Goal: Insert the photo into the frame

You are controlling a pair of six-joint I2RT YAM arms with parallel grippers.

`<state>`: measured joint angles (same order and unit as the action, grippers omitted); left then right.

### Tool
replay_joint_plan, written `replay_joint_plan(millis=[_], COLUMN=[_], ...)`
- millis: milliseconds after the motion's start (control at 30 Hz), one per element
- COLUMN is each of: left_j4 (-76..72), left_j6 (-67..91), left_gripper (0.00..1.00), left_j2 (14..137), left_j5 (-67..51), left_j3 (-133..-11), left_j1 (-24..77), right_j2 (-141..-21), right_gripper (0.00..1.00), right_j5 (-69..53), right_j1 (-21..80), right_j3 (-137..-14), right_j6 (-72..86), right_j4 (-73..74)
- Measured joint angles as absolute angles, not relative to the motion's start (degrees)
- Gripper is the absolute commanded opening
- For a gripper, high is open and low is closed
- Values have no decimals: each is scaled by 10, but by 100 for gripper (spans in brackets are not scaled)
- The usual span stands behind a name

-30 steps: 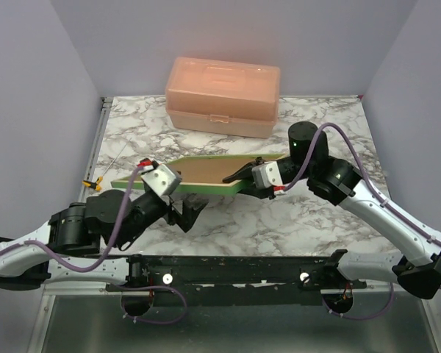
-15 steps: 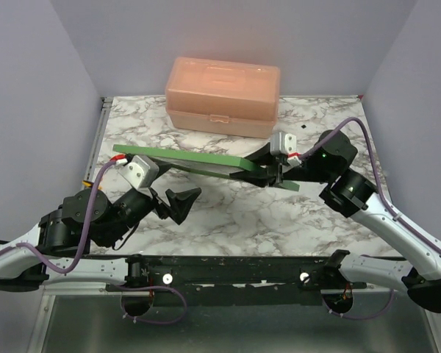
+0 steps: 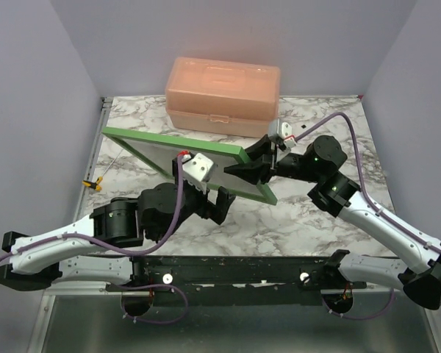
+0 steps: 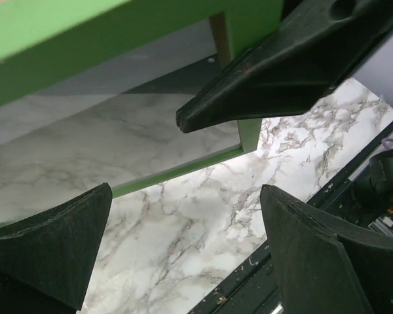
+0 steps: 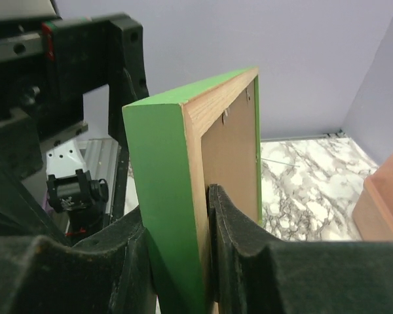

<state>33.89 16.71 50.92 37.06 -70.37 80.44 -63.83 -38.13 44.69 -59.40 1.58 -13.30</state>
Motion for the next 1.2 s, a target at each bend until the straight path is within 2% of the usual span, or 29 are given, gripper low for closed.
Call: replay_joint_plan(millis=[300, 467, 767, 1000, 1033, 1133, 1200], left_j4=[324, 318, 304, 293, 293, 293, 294], left_j6=[280, 328, 382, 402, 404, 412, 417], left_gripper=[99, 98, 98, 98, 98, 99, 98], left_j2=[515, 503, 501, 524, 529, 546, 553], left_j5=[287, 256, 206, 151, 144, 124, 114], left_j3=[-645, -610, -538, -500, -498, -496, -493], left_j1=[695, 661, 615, 585, 581, 566, 557], right_j2=[-677, -755, -747, -774, -785, -801, -808], right_gripper=[0, 0, 0, 0, 2, 22, 41], right_j5=[-390, -400, -462, -470, -470, -460, -449], right_j1=[397, 380, 228, 158, 141, 121, 115], right_j3=[-528, -459, -338, -296, -291, -279, -278], right_j6=[157, 255, 368, 395, 400, 414, 420], right_j4=[-159, -69, -91, -114, -113, -100, -83])
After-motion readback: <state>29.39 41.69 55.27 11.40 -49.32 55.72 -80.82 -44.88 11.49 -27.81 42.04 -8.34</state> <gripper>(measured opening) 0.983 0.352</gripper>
